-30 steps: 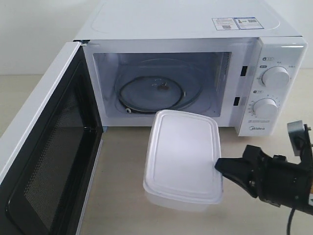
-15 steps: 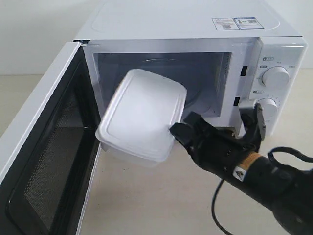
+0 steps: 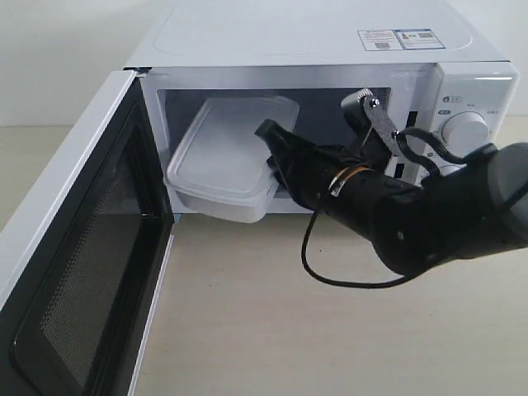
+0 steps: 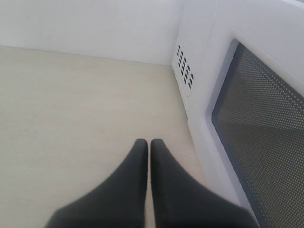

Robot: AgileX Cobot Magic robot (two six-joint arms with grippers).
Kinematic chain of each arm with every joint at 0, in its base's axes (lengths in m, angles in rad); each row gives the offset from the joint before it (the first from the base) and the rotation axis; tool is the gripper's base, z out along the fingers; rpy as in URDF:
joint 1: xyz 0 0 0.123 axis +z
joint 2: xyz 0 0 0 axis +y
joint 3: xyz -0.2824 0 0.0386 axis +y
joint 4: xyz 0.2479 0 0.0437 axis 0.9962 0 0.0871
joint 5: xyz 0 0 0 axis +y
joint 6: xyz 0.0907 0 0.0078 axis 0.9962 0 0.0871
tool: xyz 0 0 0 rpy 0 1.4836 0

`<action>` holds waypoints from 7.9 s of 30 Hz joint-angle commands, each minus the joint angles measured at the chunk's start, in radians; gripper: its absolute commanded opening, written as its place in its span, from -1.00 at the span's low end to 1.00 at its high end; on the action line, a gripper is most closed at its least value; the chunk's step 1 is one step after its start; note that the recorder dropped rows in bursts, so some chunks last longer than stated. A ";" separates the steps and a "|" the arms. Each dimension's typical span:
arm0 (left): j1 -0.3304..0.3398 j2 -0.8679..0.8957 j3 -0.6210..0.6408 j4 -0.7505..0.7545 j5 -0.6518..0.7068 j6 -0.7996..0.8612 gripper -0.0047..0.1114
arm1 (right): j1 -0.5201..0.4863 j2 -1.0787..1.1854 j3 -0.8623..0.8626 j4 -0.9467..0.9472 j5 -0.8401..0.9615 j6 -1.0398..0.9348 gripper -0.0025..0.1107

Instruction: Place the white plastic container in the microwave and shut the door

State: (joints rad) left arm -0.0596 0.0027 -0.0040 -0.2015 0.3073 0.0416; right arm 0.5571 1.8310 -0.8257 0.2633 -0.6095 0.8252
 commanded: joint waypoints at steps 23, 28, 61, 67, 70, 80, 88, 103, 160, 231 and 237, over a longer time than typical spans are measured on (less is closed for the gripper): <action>0.003 -0.003 0.004 0.000 0.000 -0.008 -0.84 | -0.001 0.145 -0.195 0.445 -0.101 -0.199 -0.96; 0.003 -0.003 0.004 0.000 0.000 -0.008 -0.84 | -0.001 0.197 -0.258 0.446 -0.112 -0.195 -0.72; 0.003 -0.003 0.004 0.000 0.000 -0.008 -0.84 | -0.014 0.186 -0.180 0.070 0.017 -0.937 -0.96; 0.003 -0.003 0.004 0.000 0.000 -0.008 -0.84 | -0.014 0.233 -0.286 0.070 0.079 -0.940 -0.96; 0.003 -0.003 0.004 0.000 0.000 -0.008 -0.84 | -0.014 0.232 -0.295 0.070 0.084 -0.940 -0.96; 0.003 -0.003 0.004 0.000 0.000 -0.008 -0.84 | 0.037 0.084 -0.128 0.070 0.181 -1.014 -0.96; 0.003 -0.003 0.004 0.000 0.000 -0.008 -0.84 | 0.211 -0.208 0.318 0.092 -0.152 -0.991 -0.96; 0.003 -0.003 0.004 0.000 0.000 -0.008 -0.84 | 0.314 -0.496 0.558 0.090 -0.193 -0.964 -0.96; 0.003 -0.003 0.004 0.000 0.000 -0.008 -0.84 | -0.717 -1.820 0.826 0.259 0.908 -1.201 -0.96; 0.003 -0.003 0.004 0.176 -0.004 0.291 -0.84 | -0.574 -1.831 0.826 -0.140 0.952 -0.868 -0.96; 0.003 -0.003 0.004 0.049 -0.161 0.201 -0.84 | -0.574 -1.831 0.826 -0.140 0.957 -0.868 -0.96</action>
State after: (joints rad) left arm -0.0596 0.0027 -0.0040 -0.0609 0.2614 0.3082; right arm -0.0192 0.0054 0.0013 0.1249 0.3455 -0.0407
